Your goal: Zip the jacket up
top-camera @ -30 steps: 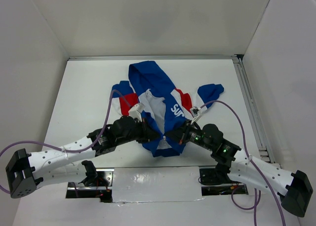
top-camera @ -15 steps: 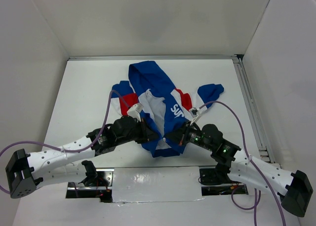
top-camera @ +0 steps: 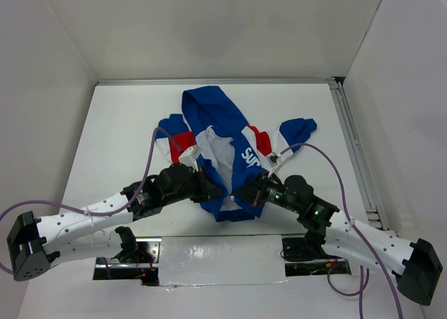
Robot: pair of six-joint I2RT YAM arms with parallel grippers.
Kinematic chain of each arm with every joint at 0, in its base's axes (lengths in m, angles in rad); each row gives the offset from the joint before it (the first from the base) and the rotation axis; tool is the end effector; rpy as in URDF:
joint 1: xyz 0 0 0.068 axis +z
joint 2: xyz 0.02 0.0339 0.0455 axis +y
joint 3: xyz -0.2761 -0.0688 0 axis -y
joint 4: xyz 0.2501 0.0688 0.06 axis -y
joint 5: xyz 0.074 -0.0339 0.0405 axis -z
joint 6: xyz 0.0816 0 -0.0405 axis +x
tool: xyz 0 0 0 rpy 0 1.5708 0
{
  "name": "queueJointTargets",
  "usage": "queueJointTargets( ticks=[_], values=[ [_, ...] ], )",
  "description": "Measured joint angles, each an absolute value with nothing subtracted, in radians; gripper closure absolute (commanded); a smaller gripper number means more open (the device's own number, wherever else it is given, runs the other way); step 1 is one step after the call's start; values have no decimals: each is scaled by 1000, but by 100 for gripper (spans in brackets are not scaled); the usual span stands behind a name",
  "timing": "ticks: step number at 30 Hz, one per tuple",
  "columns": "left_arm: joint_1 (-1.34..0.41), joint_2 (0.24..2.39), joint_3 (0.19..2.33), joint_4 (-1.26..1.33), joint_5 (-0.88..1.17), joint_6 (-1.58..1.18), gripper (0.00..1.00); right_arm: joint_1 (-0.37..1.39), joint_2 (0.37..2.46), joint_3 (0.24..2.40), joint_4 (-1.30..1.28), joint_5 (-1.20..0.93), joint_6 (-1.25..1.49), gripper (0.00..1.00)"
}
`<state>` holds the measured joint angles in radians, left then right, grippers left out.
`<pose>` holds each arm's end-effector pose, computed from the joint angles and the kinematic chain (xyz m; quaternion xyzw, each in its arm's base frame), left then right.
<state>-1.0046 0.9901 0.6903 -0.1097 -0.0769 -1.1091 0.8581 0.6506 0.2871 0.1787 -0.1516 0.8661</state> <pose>0.1489 -0.2226 0.2659 -0.0647 0.8332 -0.4615 0.2975 0.1263 0.1650 0.2195 -0.0453 0.7673 0.5215 0.3704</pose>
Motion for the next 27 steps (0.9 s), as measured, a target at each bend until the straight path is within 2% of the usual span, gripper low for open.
queueJointTargets(
  ticks=[27],
  values=[
    [-1005,991,690,-127,-83,-1132,100,858,665,287,232,-173,883,100]
  ],
)
